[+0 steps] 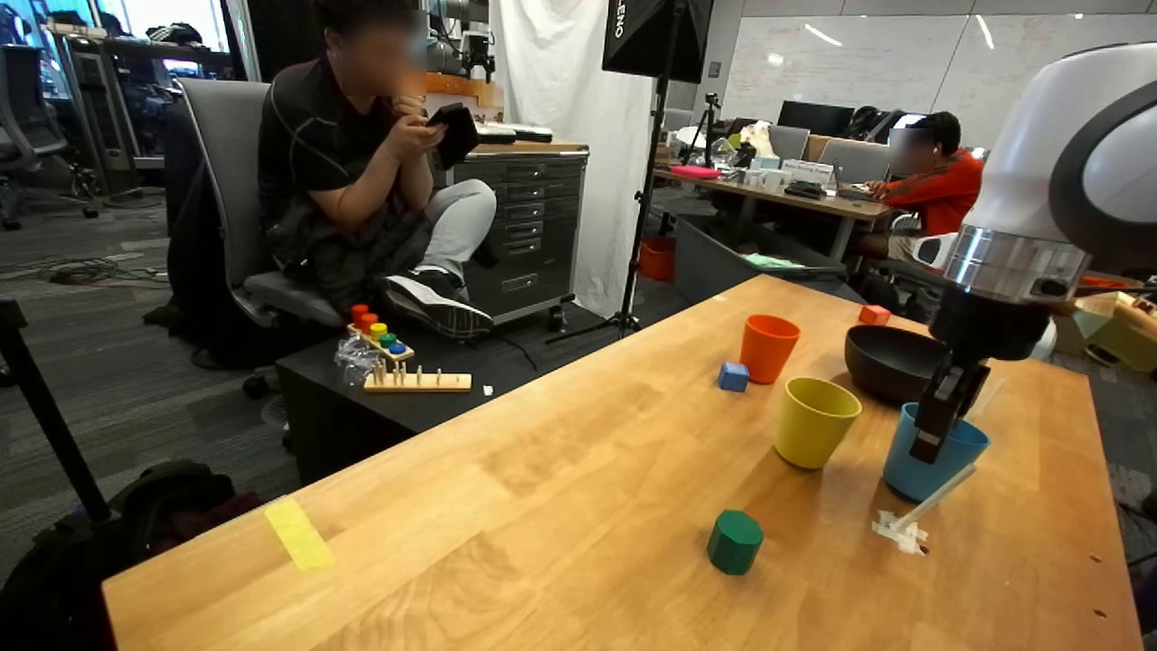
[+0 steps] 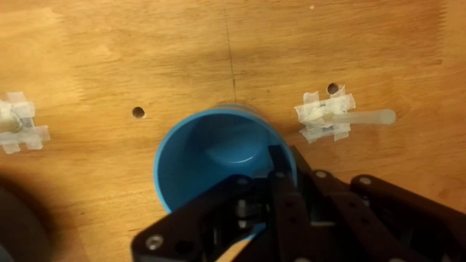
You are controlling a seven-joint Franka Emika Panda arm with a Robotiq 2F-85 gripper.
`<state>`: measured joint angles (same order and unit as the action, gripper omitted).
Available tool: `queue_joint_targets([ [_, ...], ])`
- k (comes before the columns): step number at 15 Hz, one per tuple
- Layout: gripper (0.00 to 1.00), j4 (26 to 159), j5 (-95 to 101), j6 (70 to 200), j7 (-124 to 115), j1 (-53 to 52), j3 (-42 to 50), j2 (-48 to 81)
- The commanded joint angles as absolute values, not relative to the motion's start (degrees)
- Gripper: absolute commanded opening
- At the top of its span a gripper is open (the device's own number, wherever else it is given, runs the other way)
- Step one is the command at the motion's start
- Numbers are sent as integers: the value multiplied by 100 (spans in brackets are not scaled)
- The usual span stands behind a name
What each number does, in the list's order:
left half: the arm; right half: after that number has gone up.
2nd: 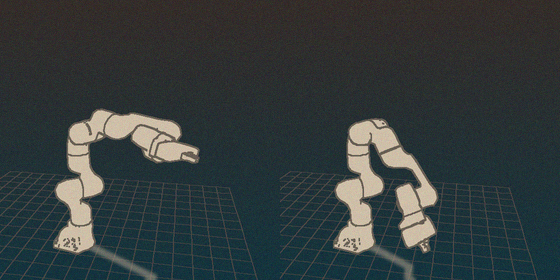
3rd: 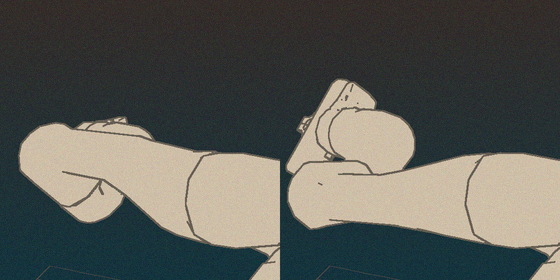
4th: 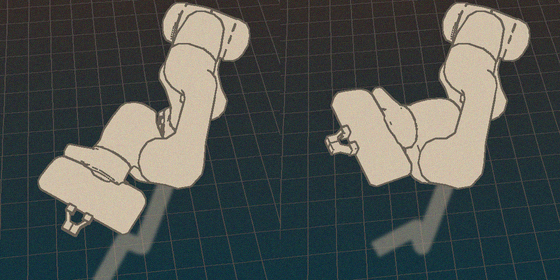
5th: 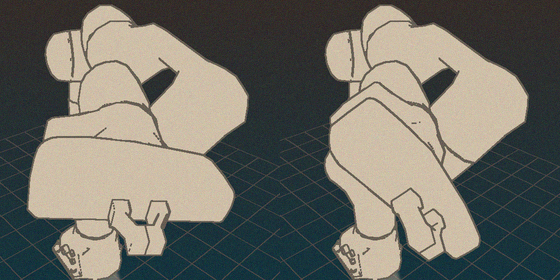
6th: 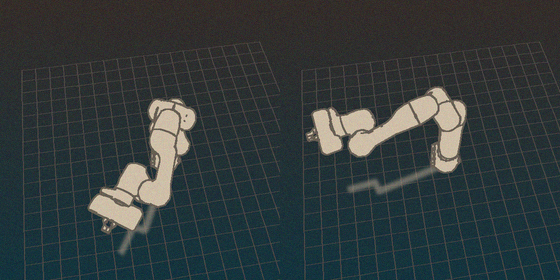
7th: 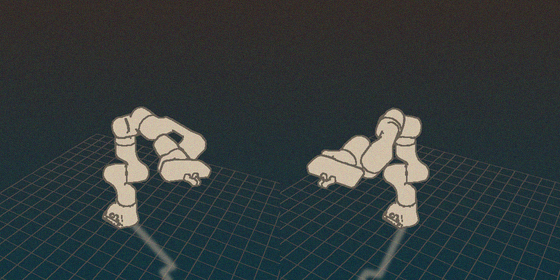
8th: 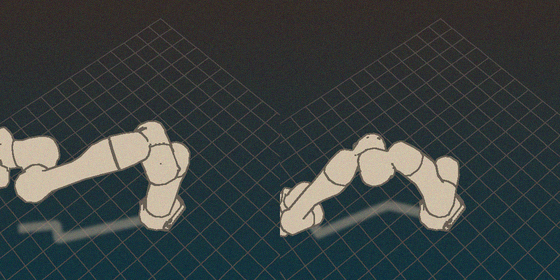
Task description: Stack the three cups on the table
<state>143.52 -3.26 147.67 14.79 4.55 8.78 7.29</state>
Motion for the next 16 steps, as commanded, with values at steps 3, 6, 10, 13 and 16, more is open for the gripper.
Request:
queue_joint_targets([
  [3,1,14271,250,14552,1148,537,830,642],
  [6,1,14283,530,14430,936,516,838,470],
  [10,1,14267,806,14207,706,494,809,123],
  [13,1,14225,701,14061,764,484,740,-170],
  [16,1,14095,609,13929,777,441,639,-365],
])
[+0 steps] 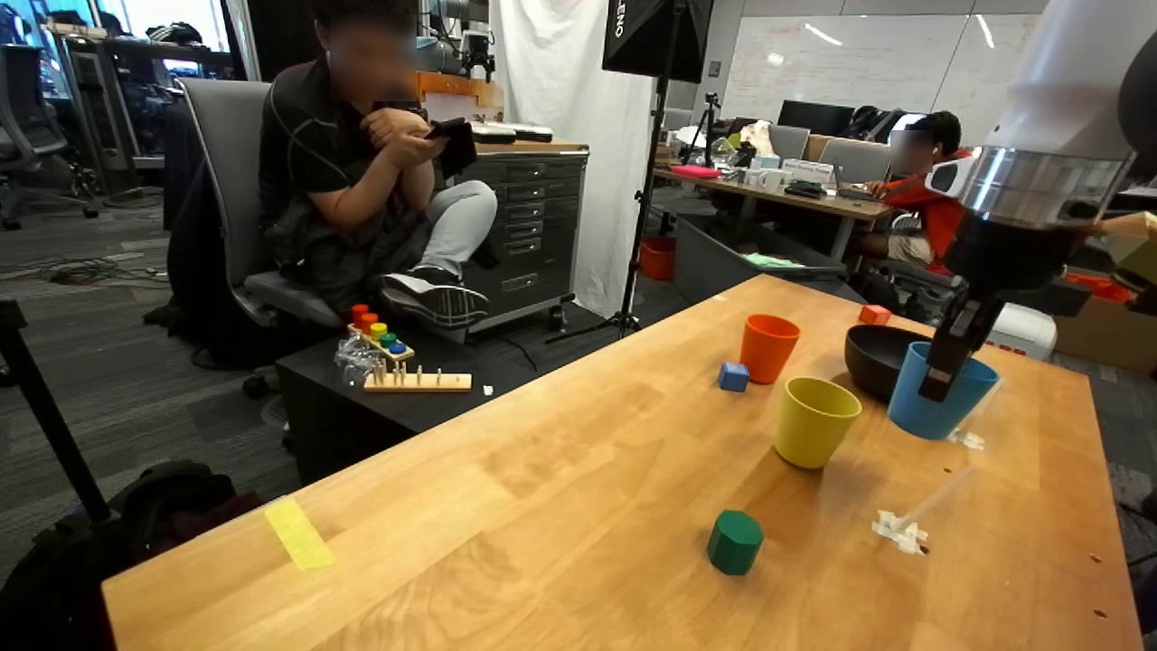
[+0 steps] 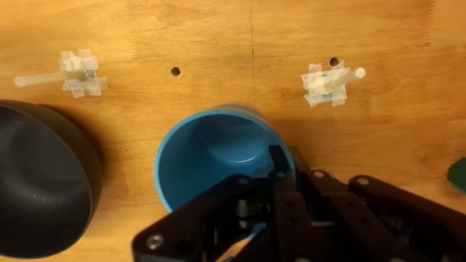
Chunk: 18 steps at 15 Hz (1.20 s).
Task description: Stack the three cups on the table
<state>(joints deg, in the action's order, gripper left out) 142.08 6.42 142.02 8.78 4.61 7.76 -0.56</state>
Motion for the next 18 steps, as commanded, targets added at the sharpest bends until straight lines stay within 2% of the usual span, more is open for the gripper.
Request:
queue_joint_targets([
  [1,1,14050,611,13910,758,427,604,-410],
  [18,1,12662,295,13683,451,199,258,679],
])
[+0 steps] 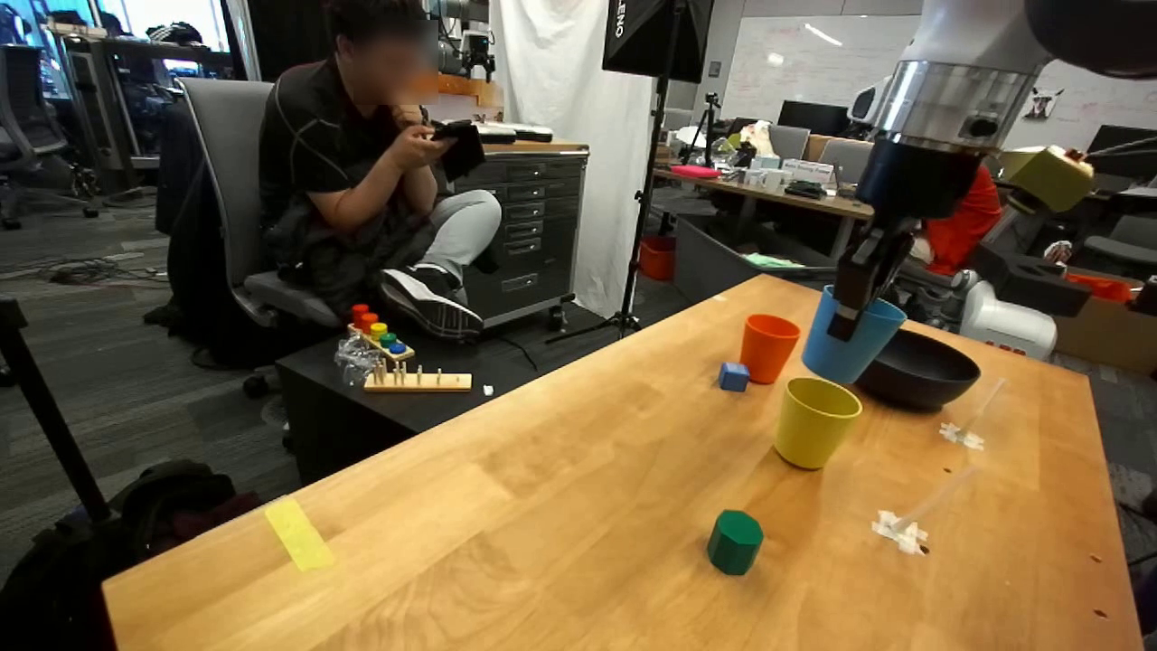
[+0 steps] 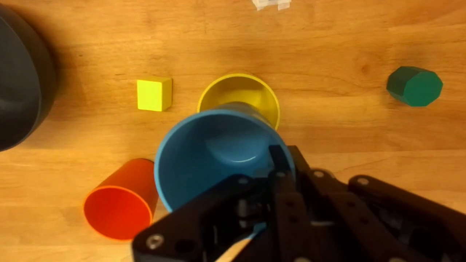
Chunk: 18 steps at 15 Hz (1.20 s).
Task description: Stack the three cups on the table
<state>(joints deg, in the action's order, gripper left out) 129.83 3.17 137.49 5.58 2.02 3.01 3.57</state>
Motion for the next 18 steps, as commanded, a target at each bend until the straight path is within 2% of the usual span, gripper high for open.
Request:
queue_joint_targets([
  [1,1,12615,325,13668,426,201,263,779],
  [15,1,12595,196,13933,549,272,251,1502],
  [17,9,12595,229,14035,501,265,263,1541],
  [18,31,12596,217,14070,493,265,261,1523],
])
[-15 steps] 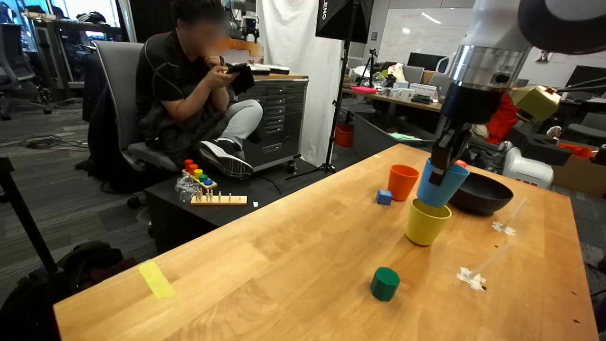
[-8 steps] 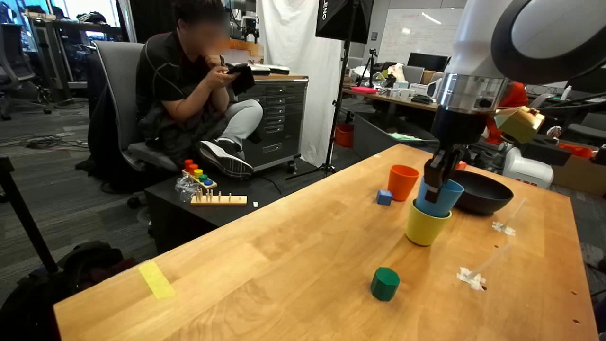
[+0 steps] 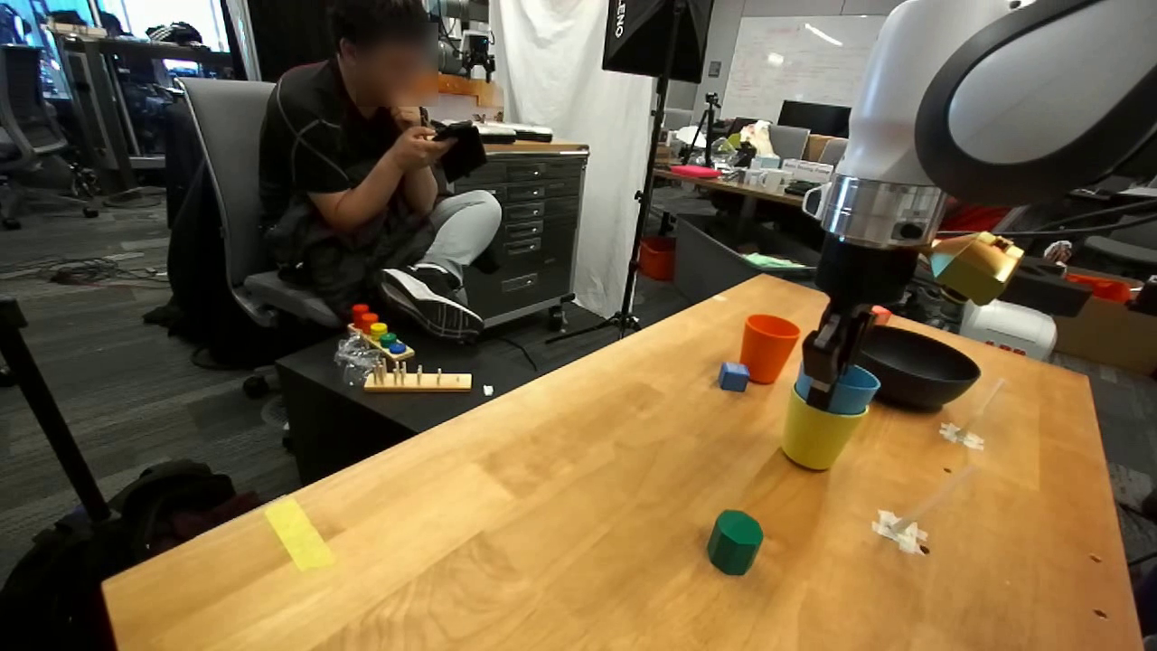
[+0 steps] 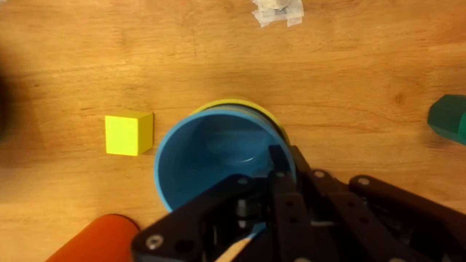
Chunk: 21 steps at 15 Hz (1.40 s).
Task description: Stack the three cups on the table
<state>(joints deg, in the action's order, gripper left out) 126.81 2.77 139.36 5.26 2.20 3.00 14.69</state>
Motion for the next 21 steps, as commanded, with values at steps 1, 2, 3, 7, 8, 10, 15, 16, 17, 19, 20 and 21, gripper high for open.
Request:
queue_joint_targets([
  [1,33,12602,217,14093,490,265,262,1515],
  [2,34,12612,209,14112,502,268,257,1496],
  [3,40,12625,201,14126,512,270,251,1475],
  [7,71,12646,139,14134,583,285,222,1413],
  [8,78,12650,124,14117,603,289,215,1398],
  [10,93,12653,70,14094,631,301,203,1336],
  [15,100,12514,-380,13911,794,394,185,1080],
  [16,100,12479,-482,13881,820,416,197,1005],
  [17,100,12424,-542,13883,794,426,224,972],
  [19,99,12253,-650,13873,732,479,281,954],
  [20,100,12167,-704,13871,727,515,299,966],
  [21,100,12058,-730,13895,675,556,338,1024],
])
